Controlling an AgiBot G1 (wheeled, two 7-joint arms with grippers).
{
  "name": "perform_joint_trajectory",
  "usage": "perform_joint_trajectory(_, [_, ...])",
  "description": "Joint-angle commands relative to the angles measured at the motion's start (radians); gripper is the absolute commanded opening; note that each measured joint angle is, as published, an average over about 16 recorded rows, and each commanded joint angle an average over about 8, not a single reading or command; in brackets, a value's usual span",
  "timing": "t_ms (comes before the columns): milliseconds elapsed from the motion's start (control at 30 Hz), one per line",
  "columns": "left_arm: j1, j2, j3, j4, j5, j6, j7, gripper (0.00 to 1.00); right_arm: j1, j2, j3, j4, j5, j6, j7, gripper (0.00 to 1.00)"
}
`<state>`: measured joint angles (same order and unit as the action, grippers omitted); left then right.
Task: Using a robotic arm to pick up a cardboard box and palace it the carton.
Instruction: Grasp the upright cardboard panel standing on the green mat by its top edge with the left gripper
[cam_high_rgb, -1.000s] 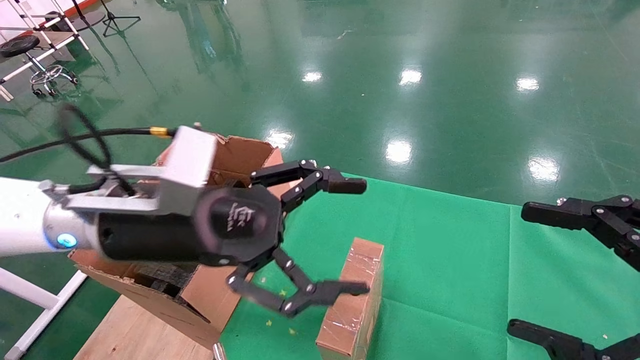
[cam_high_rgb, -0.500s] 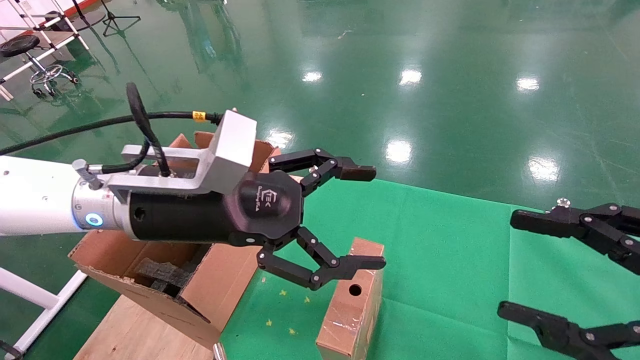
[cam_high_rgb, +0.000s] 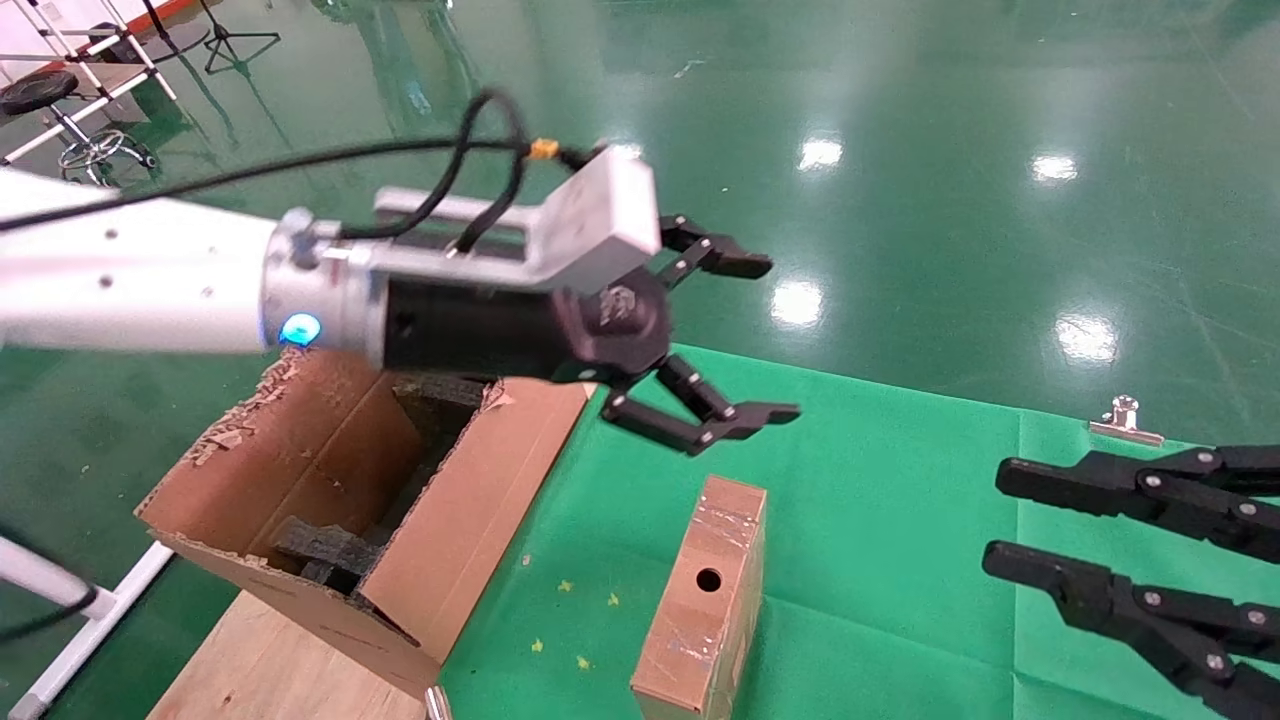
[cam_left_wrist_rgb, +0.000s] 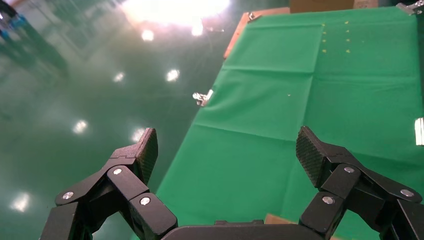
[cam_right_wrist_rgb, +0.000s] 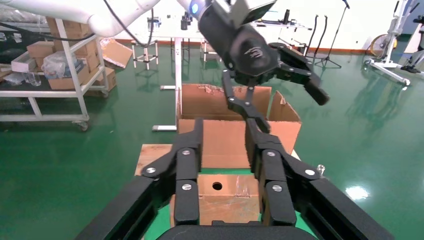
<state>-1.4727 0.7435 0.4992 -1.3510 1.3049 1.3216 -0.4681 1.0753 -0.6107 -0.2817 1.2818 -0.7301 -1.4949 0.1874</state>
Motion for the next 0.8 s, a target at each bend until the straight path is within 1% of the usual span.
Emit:
perform_joint_trajectory(33, [-0.045, 0.025, 0.024, 0.003, 0.040, 0.003, -0.042, 1.00, 0.000, 0.000, 0.000, 0.000, 0.000, 0.000, 0.000, 0.00])
perform_joint_trajectory(167, [-0.145, 0.068, 0.098, 0.007, 0.161, 0.053, -0.267, 1.00, 0.000, 0.000, 0.000, 0.000, 0.000, 0.000, 0.000, 0.00])
perform_joint_trajectory(300, [-0.257, 0.121, 0.177, 0.009, 0.275, 0.149, -0.519, 1.00, 0.000, 0.000, -0.001, 0.000, 0.000, 0.000, 0.000, 0.00])
perform_joint_trajectory(467, [-0.380, 0.183, 0.288, 0.017, 0.363, 0.247, -0.819, 1.00, 0.000, 0.000, -0.001, 0.000, 0.001, 0.000, -0.001, 0.00])
perform_joint_trajectory(533, [-0.422, 0.203, 0.354, 0.021, 0.376, 0.265, -0.947, 1.00, 0.000, 0.000, -0.001, 0.000, 0.001, 0.000, -0.001, 0.00])
perform_joint_trajectory(633, [-0.483, 0.228, 0.464, 0.023, 0.359, 0.272, -1.123, 1.00, 0.000, 0.001, -0.001, 0.000, 0.001, 0.001, -0.001, 0.00])
perform_joint_trajectory(733, [-0.537, 0.253, 0.566, 0.022, 0.305, 0.270, -1.257, 1.00, 0.000, 0.001, -0.002, 0.000, 0.001, 0.001, -0.001, 0.00])
perform_joint_trajectory(800, [-0.564, 0.268, 0.618, 0.019, 0.259, 0.265, -1.315, 1.00, 0.000, 0.001, -0.002, 0.000, 0.001, 0.001, -0.001, 0.00])
